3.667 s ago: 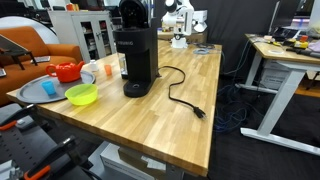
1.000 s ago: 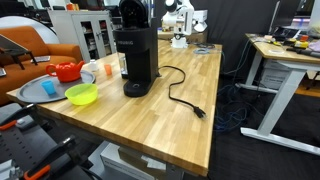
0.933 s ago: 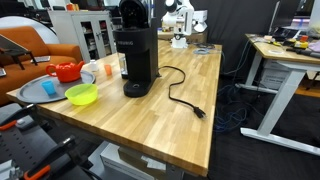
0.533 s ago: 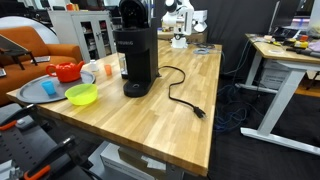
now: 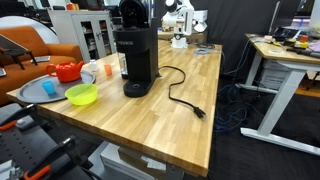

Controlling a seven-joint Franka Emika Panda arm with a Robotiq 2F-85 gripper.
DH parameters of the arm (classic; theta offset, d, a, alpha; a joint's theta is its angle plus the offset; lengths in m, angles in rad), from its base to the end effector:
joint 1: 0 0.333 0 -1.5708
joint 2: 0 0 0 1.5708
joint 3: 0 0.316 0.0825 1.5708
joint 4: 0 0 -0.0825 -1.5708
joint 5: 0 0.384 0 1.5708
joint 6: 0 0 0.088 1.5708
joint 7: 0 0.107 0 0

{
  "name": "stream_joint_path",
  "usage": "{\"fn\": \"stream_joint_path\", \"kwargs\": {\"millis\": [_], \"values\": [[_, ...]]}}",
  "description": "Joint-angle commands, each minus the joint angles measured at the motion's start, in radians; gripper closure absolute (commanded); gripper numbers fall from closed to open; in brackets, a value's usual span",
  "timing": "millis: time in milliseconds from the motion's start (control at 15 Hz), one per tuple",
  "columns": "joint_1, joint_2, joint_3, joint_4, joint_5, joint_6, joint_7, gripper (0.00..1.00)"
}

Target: Close the top of the coffee maker

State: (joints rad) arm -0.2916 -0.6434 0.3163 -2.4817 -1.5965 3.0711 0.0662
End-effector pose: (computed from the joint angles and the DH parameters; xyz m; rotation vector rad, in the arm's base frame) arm 0.3870 0.1098 0.5532 1.3565 1.3729 0.8488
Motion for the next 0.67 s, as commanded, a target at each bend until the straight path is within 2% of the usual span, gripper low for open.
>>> {"fn": "stream_joint_path", "kwargs": {"millis": [0,333,400,600], "values": [[-0.015,0.051,0.029,0.062,-0.054,-0.025,0.004,0.0],[-0.017,0.133,0.036,0.123,-0.153,-0.043,0.019,0.0],[-0.003,0.092,0.021,0.077,-0.092,-0.027,0.0,0.0],[-0.003,0.126,0.021,0.102,-0.111,-0.032,0.0,0.0]]}}
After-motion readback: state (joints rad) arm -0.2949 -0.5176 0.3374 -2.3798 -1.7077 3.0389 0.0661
